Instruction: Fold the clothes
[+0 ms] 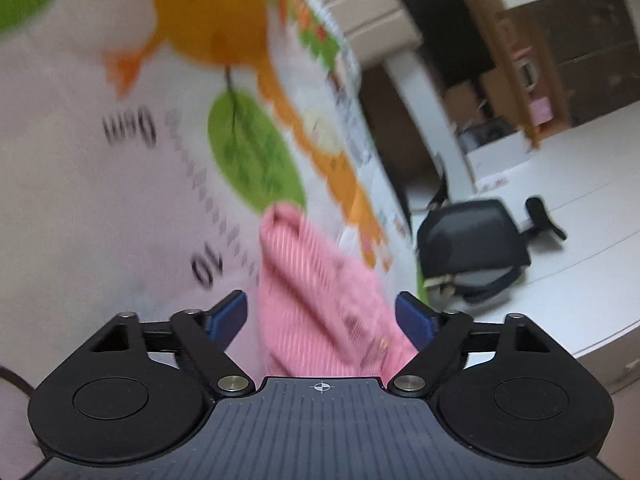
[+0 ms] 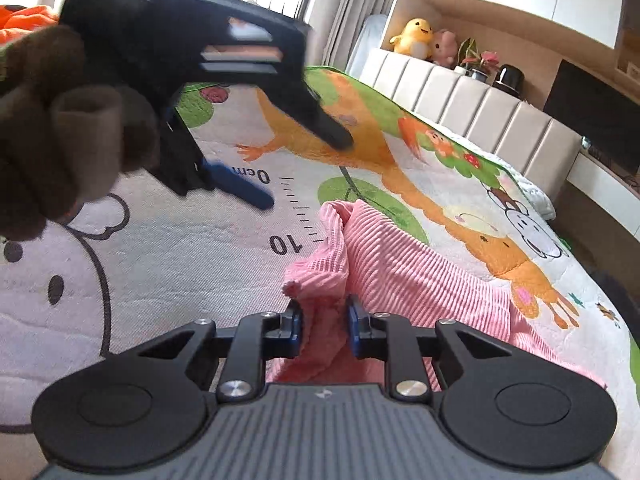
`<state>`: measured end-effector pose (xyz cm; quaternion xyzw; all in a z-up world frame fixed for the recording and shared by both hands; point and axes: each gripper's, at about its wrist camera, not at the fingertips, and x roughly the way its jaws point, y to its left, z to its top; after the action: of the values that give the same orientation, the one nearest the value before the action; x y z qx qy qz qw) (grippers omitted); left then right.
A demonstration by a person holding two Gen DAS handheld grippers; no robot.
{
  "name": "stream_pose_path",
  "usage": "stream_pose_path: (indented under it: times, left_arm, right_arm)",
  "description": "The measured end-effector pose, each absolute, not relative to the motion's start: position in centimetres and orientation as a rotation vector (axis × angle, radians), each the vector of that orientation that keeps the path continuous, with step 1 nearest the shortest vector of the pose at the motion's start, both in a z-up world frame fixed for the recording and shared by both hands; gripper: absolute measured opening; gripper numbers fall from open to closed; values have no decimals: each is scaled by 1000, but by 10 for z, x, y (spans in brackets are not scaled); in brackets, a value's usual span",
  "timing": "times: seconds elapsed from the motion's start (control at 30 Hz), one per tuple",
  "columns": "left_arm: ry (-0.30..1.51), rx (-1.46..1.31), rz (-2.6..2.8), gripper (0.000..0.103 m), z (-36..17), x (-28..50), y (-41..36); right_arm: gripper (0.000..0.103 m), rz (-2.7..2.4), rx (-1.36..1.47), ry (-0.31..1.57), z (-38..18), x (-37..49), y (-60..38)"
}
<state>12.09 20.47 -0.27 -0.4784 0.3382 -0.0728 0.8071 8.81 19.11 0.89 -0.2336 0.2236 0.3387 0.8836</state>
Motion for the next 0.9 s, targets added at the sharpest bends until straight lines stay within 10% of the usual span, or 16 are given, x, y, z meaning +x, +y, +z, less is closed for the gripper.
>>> stream_pose_path:
  times: [0.13,0.27,0.33,0.53,0.6,0.67,0.9]
  left_arm:
    - [810,-1028,-195,83,-21,144,183]
    - [830,-984,-192,28,-15,154,169]
    - [814,-1027,-201,23,-11,153,173]
    - [784,-1048,-247,23,13,149,167]
    - [774,-1008,-266,31,25,150,159]
    - [741,-962,-286,53,39,151,153]
    - [462,-911,-418,86,109,146,142]
  right_arm:
    - [23,743,-483,442,7,89,190]
    - [68,735,-542,353,8,68,191]
    - [72,711,-578,316,5,65,194]
    - [83,604,-644,258,-10,78,211]
    - [70,578,-609,252,-5,90,208]
    - [36,553,-571,243,6,100,200]
    - [19,377,-329,238,52,134,115]
